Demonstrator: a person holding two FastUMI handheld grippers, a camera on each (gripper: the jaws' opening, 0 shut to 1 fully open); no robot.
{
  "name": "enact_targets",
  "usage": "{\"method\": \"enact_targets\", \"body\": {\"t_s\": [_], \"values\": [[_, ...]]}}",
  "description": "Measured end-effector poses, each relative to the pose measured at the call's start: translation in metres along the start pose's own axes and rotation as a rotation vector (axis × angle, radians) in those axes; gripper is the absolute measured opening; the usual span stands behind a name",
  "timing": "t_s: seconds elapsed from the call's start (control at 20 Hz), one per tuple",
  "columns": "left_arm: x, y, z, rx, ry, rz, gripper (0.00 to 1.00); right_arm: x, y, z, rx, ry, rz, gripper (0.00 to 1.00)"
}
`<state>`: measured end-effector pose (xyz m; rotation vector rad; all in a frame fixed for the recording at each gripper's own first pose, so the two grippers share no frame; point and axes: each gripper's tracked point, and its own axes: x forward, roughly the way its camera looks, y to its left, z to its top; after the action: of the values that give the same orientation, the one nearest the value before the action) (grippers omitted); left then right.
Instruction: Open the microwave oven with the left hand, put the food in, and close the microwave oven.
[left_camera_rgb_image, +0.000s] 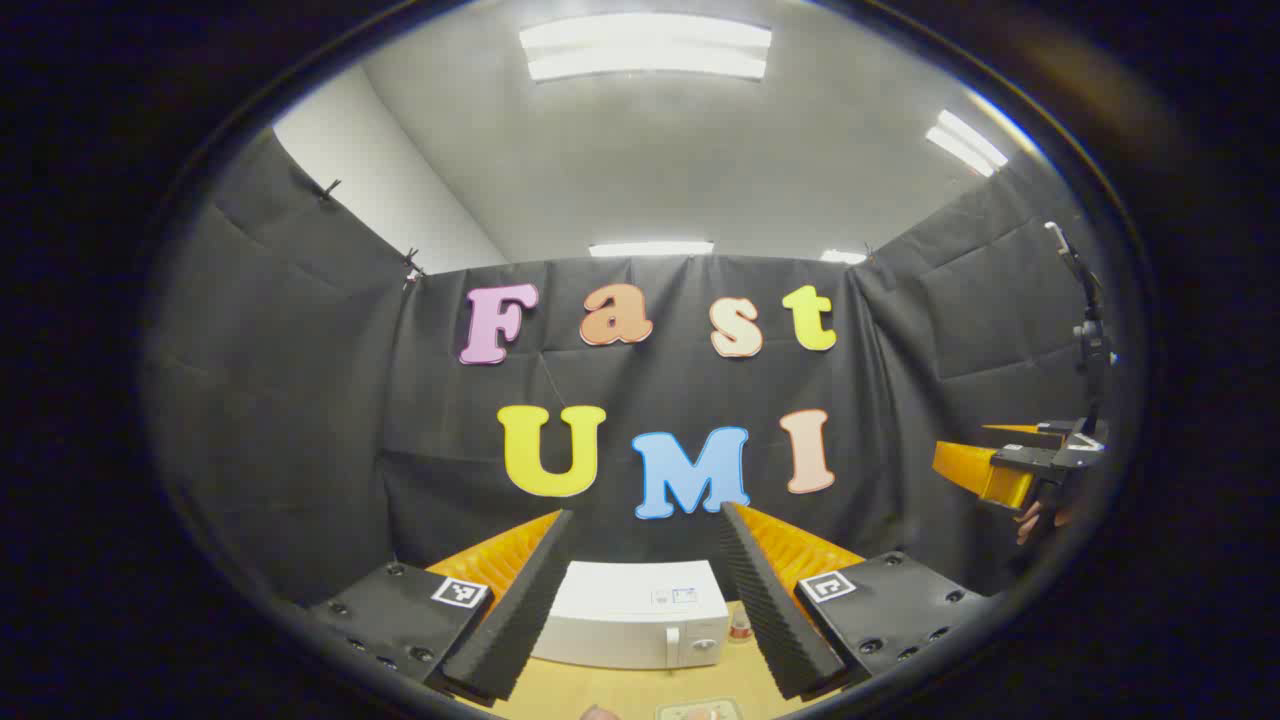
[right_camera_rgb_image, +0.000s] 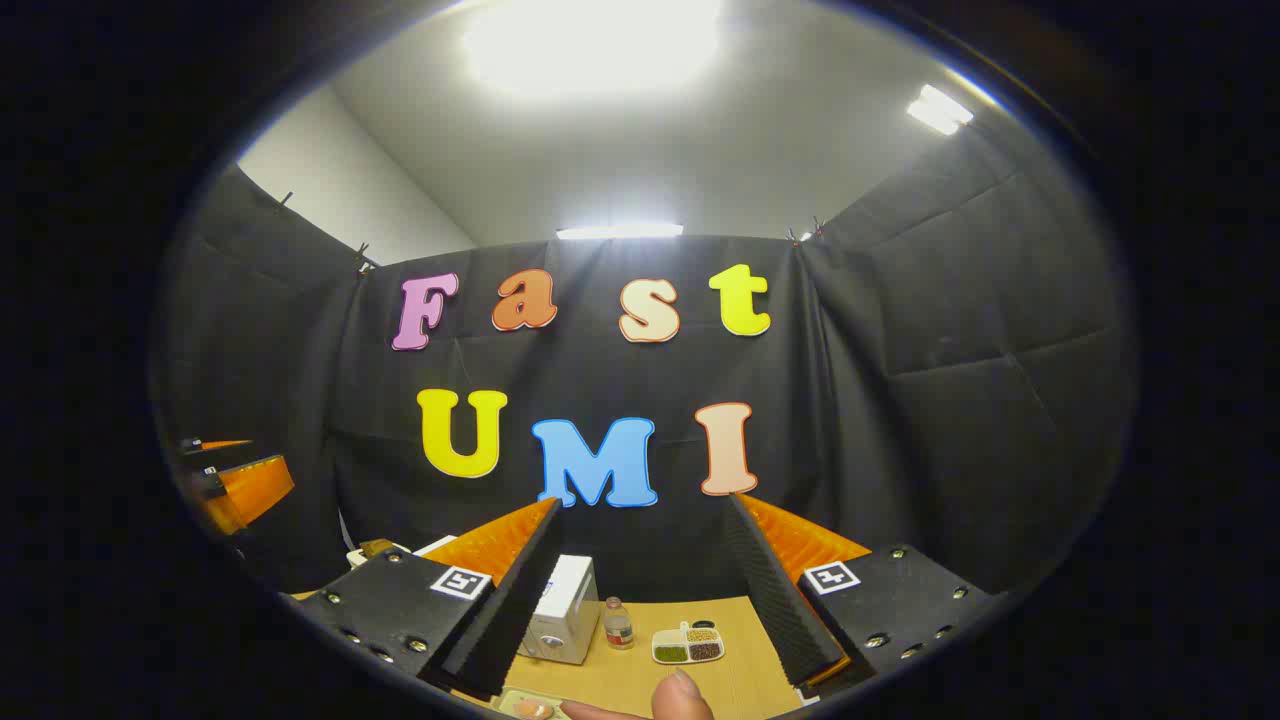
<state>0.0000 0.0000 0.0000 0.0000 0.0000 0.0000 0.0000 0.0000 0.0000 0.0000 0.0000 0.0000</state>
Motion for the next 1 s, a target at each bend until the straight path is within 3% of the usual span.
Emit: {"method": "enact_targets", "body": {"t_s": [0.05, 0.35, 0.7, 1.0], "values": [[0.002, -0.002, -0.003, -0.002, 0.005, -0.002, 0.95, -0.001, 0.000, 0.000, -0.001, 0.001, 0.002, 0.97], [0.006, -0.013, -0.008, 0.001, 0.018, -0.006, 0.99, 0.000, -0.011, -0.003, -0.004, 0.012, -0.002, 0.98], [0.004, -0.035, -0.018, 0.018, 0.034, 0.000, 0.96, 0.002, -0.022, -0.010, -0.010, 0.026, 0.015, 0.97], [0.012, -0.063, -0.056, 0.051, 0.075, -0.016, 0.95, 0.003, -0.041, -0.023, -0.003, 0.052, 0.043, 0.97]]}}
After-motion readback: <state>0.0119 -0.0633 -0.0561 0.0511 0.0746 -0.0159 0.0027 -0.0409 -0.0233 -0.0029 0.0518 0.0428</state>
